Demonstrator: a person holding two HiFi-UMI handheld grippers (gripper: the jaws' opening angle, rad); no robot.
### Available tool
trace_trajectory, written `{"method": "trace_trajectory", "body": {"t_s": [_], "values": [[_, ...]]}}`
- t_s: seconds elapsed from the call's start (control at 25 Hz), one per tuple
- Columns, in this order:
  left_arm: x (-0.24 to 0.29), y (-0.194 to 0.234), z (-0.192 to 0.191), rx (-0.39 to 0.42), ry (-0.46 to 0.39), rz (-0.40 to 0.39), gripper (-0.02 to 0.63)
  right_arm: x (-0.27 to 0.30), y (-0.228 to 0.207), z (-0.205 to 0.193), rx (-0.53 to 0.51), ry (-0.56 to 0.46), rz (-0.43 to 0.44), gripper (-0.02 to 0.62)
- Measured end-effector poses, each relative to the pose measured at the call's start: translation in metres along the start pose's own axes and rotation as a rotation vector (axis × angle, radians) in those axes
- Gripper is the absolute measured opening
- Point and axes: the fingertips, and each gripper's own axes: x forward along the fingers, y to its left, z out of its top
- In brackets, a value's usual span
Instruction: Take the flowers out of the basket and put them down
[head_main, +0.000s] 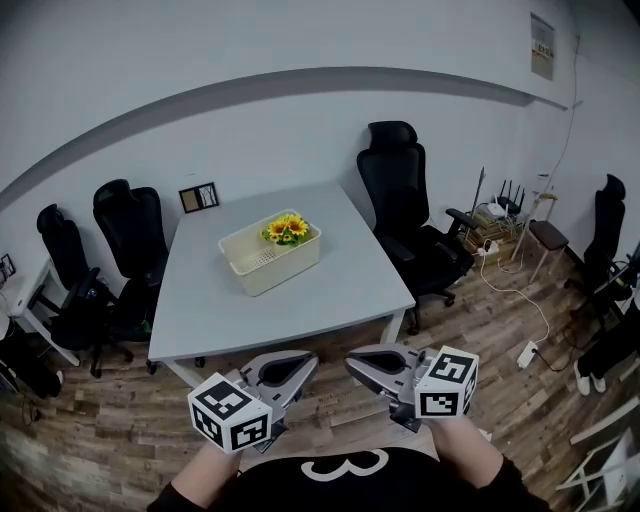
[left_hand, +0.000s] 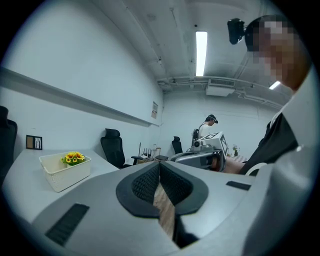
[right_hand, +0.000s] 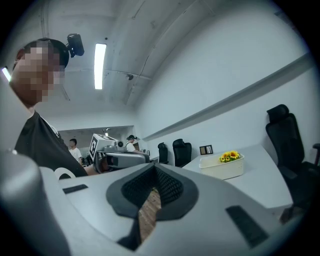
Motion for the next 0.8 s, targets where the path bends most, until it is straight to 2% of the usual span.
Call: {"method": "trace_trajectory", "body": {"t_s": [0.24, 0.48, 0.6, 0.8], "values": [[0.032, -0.023, -0.006, 0.024, 0.021, -0.002, 0.014, -0.033, -0.015, -0.008, 0.017, -0.012, -0.004, 0.008], [0.052, -0.024, -0.008, 0.017, 0.062, 0.013, 0.014, -0.046, -0.034, -0.018, 0.075, -0.041, -0.009, 0.009], [0.062, -0.02, -0.006, 0.028, 0.065, 0.018, 0.014, -0.047, -0.048, -0.021, 0.096, -0.038, -0.01, 0.009], [0.082, 0.007, -0.015, -0.015, 0.087, -0.009, 0.014, -0.033, -0.072, -0.02, 0.106, -0.029, -0.014, 0.009]]}}
